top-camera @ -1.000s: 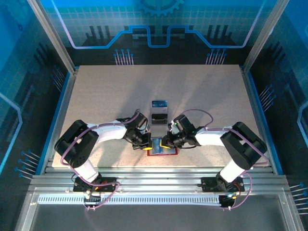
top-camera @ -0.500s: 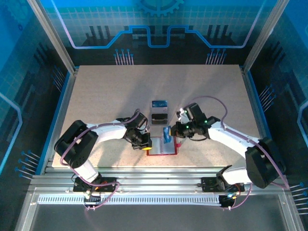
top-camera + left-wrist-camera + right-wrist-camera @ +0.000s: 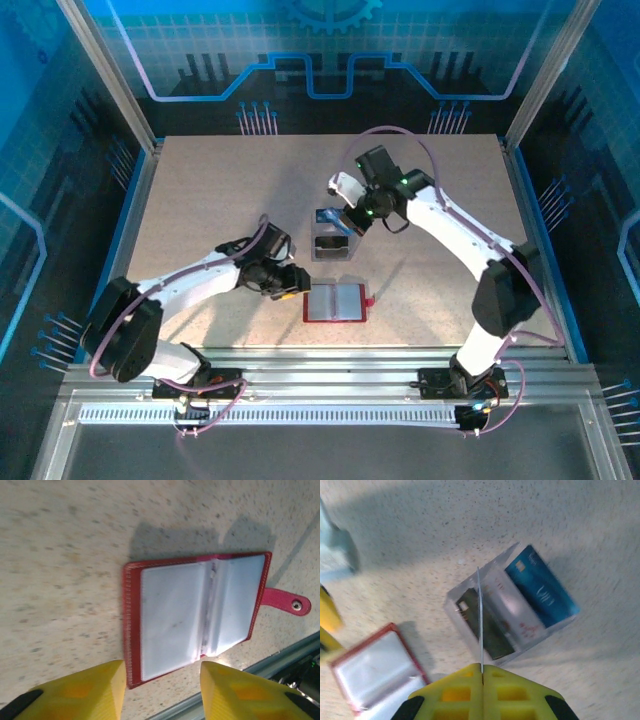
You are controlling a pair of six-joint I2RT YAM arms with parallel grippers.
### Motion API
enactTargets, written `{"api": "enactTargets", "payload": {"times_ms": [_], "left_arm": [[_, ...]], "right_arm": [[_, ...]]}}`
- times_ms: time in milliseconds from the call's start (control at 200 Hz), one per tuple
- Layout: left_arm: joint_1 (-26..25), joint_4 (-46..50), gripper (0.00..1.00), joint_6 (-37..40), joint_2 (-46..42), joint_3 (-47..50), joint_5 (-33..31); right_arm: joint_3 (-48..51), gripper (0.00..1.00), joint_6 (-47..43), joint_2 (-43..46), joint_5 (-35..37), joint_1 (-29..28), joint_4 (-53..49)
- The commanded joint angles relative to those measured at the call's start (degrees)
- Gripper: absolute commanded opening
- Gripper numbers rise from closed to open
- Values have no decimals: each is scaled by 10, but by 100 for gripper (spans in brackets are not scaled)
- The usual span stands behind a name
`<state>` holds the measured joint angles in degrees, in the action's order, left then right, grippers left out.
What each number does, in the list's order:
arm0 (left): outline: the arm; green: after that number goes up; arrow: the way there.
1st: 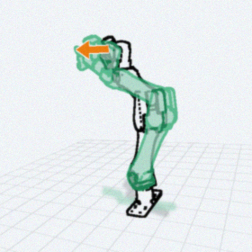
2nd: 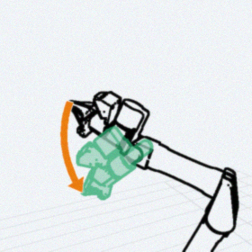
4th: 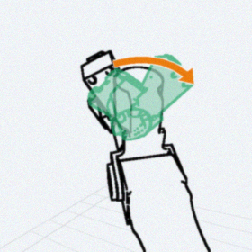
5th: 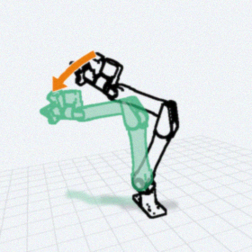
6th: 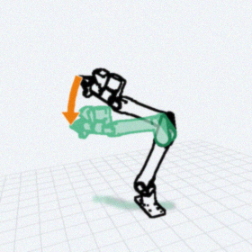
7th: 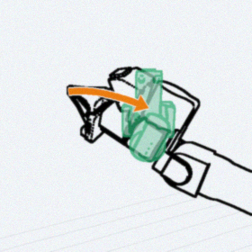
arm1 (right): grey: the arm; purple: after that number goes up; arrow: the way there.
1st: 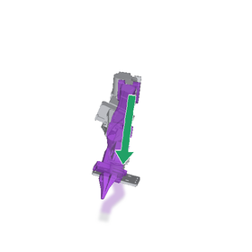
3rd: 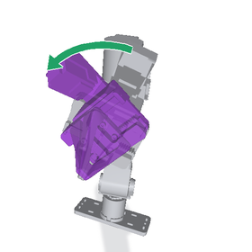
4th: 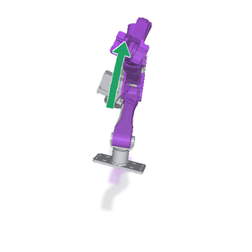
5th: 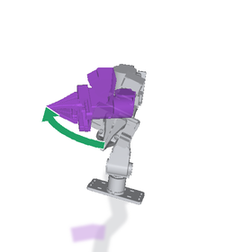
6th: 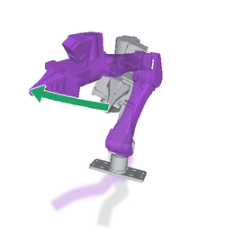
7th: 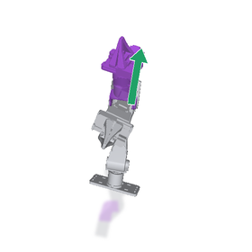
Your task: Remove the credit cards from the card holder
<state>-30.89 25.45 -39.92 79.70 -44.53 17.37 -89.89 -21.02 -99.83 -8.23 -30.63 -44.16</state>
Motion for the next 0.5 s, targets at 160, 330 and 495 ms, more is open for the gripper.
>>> {"api": "enactTargets", "payload": {"times_ms": [160, 330, 495], "left_arm": [[58, 53, 48, 19, -76, 59, -17], [80, 70, 48, 24, -101, 74, -16], [98, 78, 49, 31, -110, 79, -16]], "right_arm": [[-194, 0, -234, -160, 62, 4, -123], [-296, 0, -262, -250, 74, 5, -174], [-338, 0, -271, -297, 82, 4, -187]]}}
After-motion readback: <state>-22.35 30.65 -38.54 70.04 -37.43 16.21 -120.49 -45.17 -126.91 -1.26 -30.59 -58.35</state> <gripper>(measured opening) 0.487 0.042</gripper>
